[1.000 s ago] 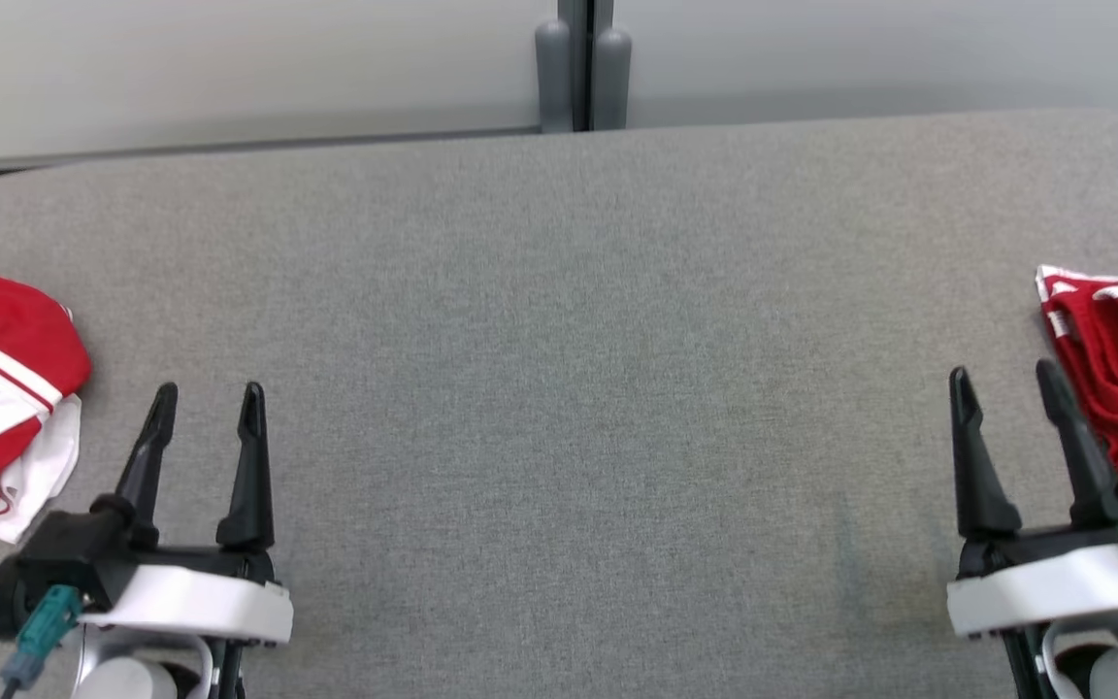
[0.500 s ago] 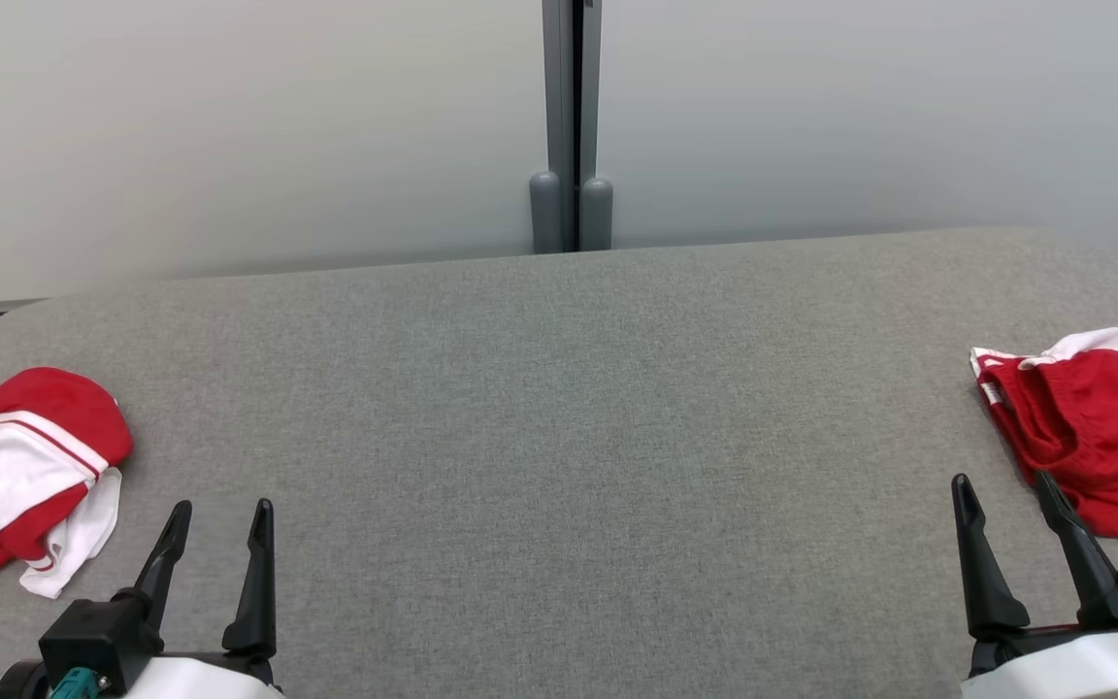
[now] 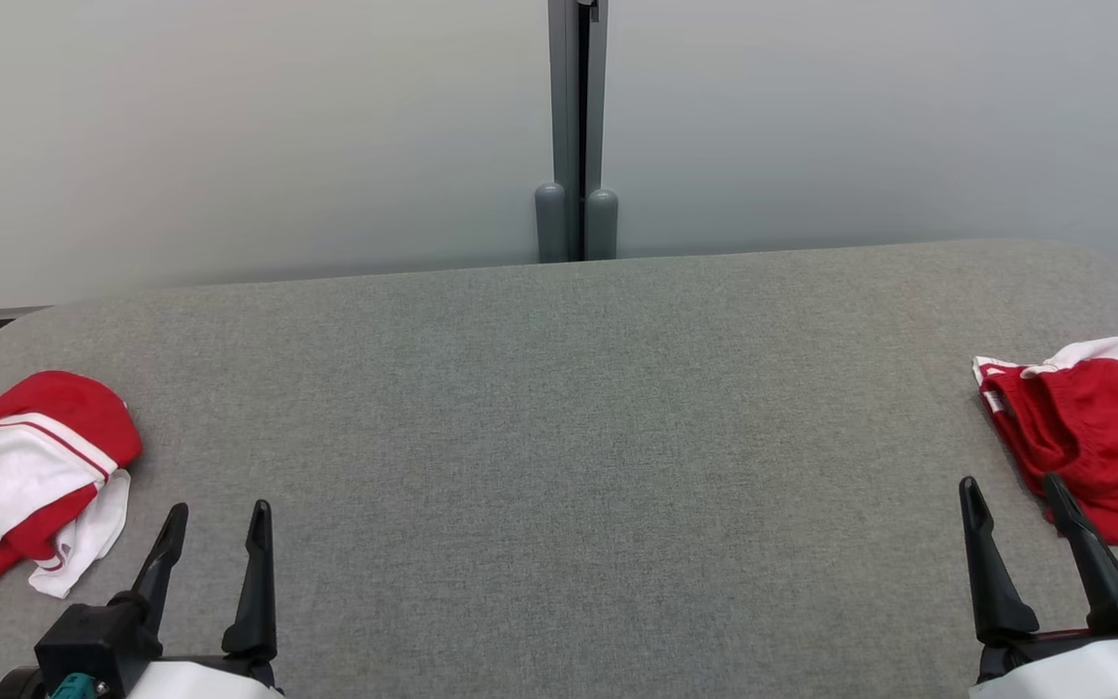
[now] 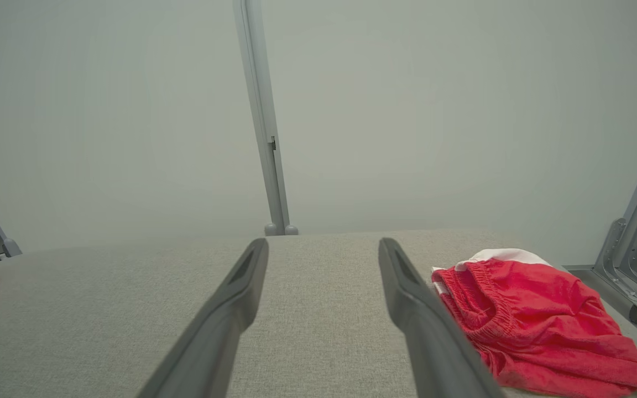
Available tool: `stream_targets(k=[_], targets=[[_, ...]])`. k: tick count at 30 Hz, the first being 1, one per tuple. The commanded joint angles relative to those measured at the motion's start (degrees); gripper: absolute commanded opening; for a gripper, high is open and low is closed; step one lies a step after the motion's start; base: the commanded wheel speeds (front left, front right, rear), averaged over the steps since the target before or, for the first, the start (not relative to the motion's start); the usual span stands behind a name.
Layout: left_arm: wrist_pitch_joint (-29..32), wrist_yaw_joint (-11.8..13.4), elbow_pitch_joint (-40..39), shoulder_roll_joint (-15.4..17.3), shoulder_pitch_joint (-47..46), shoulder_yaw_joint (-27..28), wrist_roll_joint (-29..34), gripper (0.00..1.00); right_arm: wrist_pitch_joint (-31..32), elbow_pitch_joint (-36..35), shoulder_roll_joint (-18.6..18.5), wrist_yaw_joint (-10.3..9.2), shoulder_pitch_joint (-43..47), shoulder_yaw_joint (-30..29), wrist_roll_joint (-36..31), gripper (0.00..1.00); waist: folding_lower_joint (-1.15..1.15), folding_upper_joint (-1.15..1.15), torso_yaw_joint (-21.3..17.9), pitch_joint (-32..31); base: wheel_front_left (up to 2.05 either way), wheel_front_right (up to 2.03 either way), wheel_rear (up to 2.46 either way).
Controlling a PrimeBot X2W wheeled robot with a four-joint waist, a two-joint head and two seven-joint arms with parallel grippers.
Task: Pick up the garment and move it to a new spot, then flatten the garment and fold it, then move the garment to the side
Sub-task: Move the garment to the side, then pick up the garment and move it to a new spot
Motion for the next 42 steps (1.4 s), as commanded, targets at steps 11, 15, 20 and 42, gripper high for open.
stream_targets(k=[11,15,20,42], targets=[[0.8,1.0,-1.3,0.3,0.1,-0.5,0.2,1.00,-0.4,-0.2,-0.2,-0.10,0.6,-0.4,0.6,1.00,0.00,0.00,1.3,-0.2,0.00,0.00,0.00],[0.6,1.1,-1.5,0.1,-1.2,-0.5,-0.1,1.00,-0.4,-0.8,-0.2,-0.10,0.9,-1.0,0.2,1.00,0.00,0.00,3.7,-0.2,0.00,0.00,0.00],[0.0,0.7,-0.9,-0.1,-2.9,-0.8,-0.3,1.00,0.2,-2.2,-0.2,-0.07,1.6,-1.3,-0.5,1.00,0.00,0.00,9.5,0.0,0.00,0.00,0.00],[-2.4,0.0,1.3,2.1,-4.9,0.3,-0.5,1.00,2.2,-4.5,-0.1,-0.07,0.5,1.3,-0.4,1.00,0.00,0.00,26.2,-0.4,0.00,0.00,0.00]])
